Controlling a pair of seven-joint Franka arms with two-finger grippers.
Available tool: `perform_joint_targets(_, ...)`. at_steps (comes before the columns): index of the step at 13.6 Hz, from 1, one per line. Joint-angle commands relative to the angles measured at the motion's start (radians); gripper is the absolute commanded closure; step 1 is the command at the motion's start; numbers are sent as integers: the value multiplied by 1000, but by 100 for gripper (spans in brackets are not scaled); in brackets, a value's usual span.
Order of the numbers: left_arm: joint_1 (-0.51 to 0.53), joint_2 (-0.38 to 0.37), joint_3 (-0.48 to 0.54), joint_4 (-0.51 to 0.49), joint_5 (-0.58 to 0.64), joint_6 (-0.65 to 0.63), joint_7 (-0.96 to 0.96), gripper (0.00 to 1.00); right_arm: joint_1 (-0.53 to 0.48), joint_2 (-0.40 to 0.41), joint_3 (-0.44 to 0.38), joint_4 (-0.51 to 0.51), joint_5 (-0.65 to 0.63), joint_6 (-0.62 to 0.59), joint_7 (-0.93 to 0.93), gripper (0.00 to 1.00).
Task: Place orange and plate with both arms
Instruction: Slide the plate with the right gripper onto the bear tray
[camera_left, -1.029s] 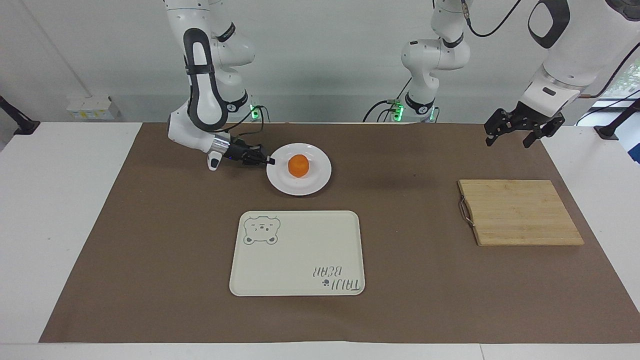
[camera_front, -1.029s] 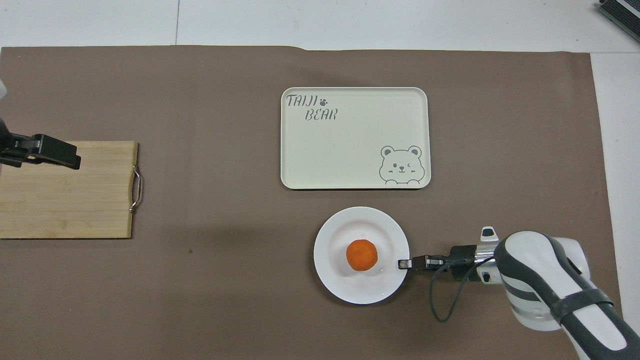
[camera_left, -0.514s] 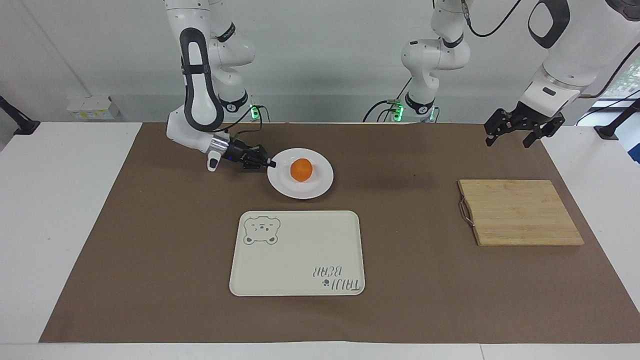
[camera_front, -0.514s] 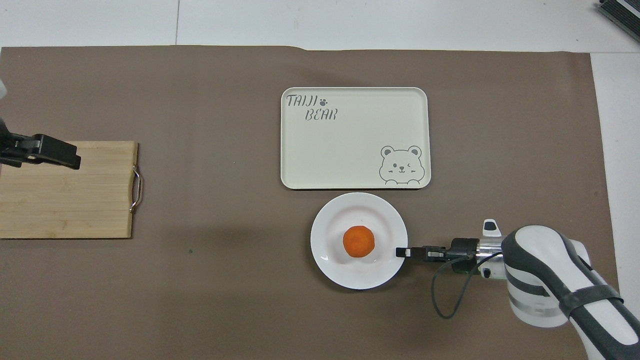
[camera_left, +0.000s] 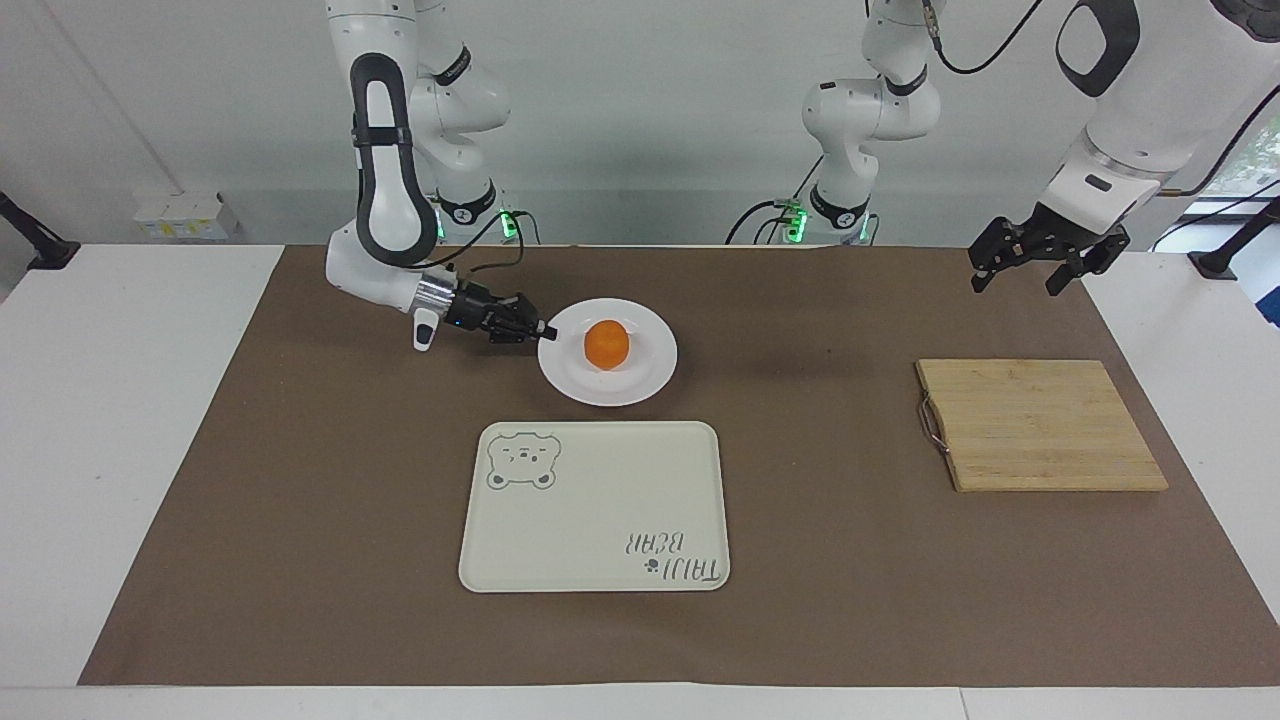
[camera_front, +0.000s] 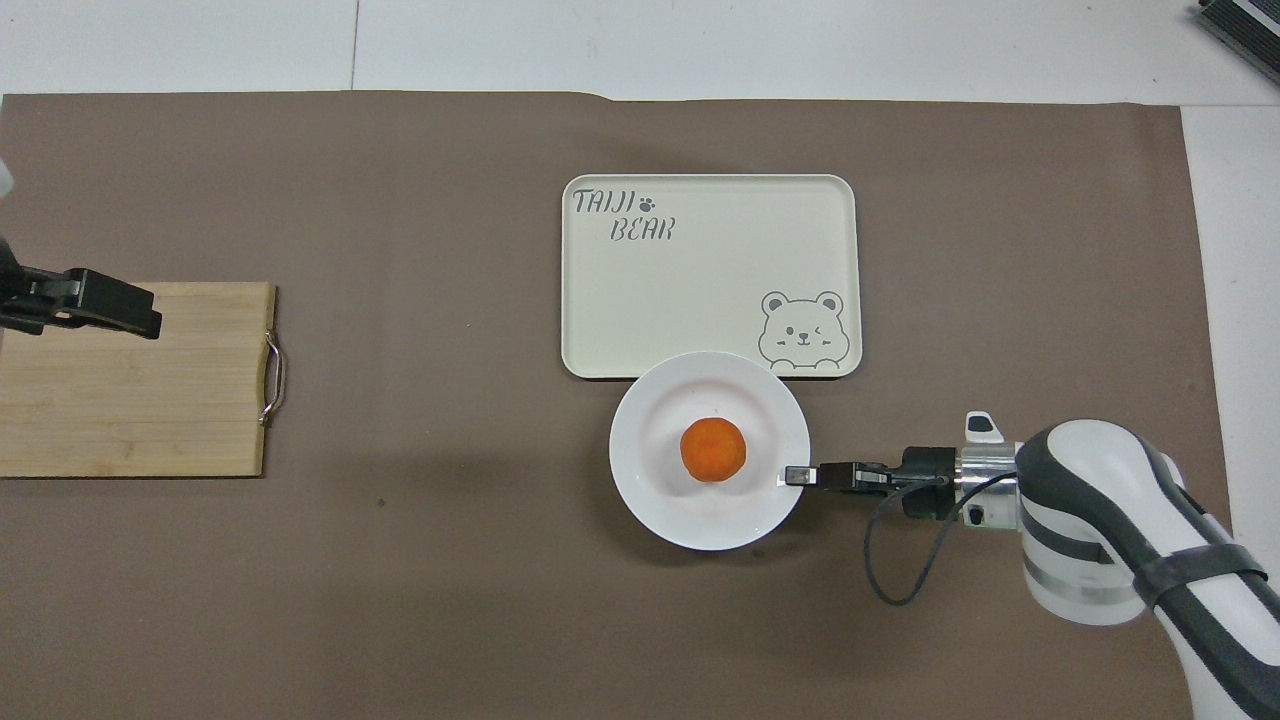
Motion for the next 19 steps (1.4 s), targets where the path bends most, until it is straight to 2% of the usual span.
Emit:
perform_joint_targets(1, 2, -16, -2, -11, 18, -2, 9, 0, -17, 81, 3, 124, 28, -39, 86, 100)
perform_joint_targets(8, 2, -16, -2, -11, 18, -2, 9, 0, -15, 224, 2, 387, 9, -18, 245, 100)
perform_joint_targets(11, 2, -16, -2, -11, 18, -2, 9, 0, -11, 320, 2, 525, 9, 8, 283, 100)
perform_joint_targets(13, 2, -16, -2, -11, 18, -2, 9, 0, 4, 371, 3, 624, 2, 47, 384, 100)
perform_joint_targets(17, 2, -16, -2, -11, 18, -2, 9, 0, 3, 477, 5, 697, 0, 56, 384, 100)
perform_joint_targets(19, 2, -16, -2, -11, 18, -2, 9, 0, 8, 492, 5, 699, 17, 56, 342, 100)
